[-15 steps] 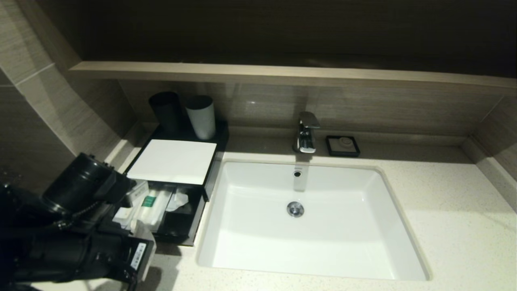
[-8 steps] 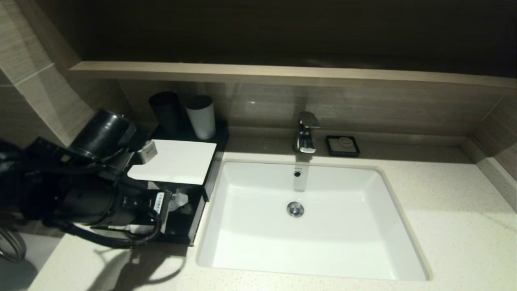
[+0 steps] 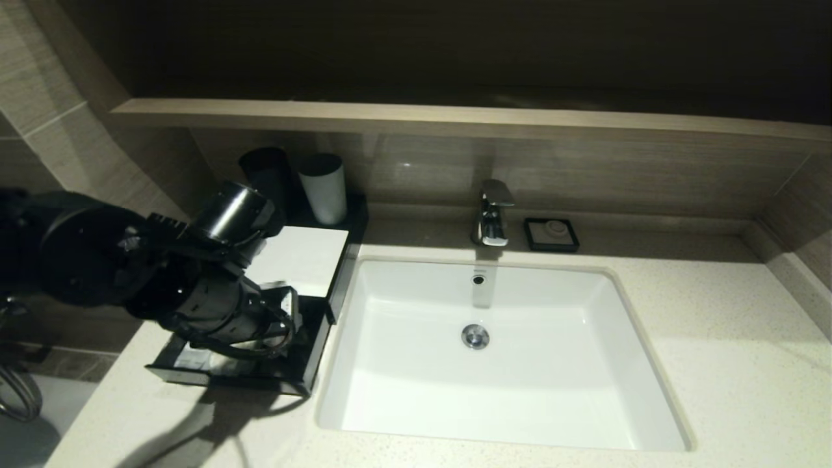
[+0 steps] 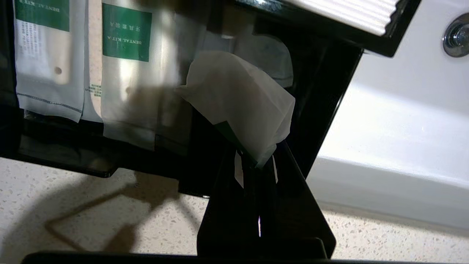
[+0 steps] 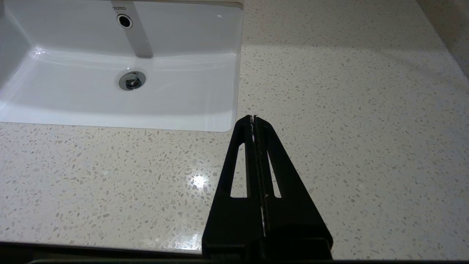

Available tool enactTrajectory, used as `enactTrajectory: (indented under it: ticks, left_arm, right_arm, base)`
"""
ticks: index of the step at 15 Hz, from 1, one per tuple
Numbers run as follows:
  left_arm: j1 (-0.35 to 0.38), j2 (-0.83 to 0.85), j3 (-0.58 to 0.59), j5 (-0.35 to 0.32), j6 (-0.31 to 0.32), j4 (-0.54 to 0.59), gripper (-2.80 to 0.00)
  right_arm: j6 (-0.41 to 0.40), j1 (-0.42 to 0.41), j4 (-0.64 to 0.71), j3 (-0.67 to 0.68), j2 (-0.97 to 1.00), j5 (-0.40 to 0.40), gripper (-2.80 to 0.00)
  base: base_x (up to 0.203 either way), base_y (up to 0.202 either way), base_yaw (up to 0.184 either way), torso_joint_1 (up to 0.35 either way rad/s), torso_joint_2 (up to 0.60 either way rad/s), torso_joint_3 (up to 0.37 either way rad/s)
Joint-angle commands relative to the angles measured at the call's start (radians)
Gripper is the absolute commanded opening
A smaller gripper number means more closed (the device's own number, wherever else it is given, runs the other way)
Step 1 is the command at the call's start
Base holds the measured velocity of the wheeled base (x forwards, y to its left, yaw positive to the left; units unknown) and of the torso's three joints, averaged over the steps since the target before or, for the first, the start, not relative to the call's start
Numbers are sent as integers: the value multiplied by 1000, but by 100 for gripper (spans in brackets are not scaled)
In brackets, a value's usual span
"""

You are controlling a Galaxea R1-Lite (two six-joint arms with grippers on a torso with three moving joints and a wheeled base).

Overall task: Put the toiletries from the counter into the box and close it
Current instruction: Place the bathroom toiletry into the drawer

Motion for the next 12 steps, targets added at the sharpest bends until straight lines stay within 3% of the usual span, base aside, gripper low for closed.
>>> enactTrajectory:
  ticks: [1, 12]
  left_arm:
    - [18, 41, -6, 1, -6, -1, -280]
    - [47, 82, -11, 1, -6, -6, -280]
  right_arm:
    - [0, 0, 0, 0, 1, 0, -280]
    - [0, 1, 0, 0, 1, 0, -280]
  base:
    - [0, 0, 0, 0, 0, 0]
    - [0, 0, 0, 0, 0, 0]
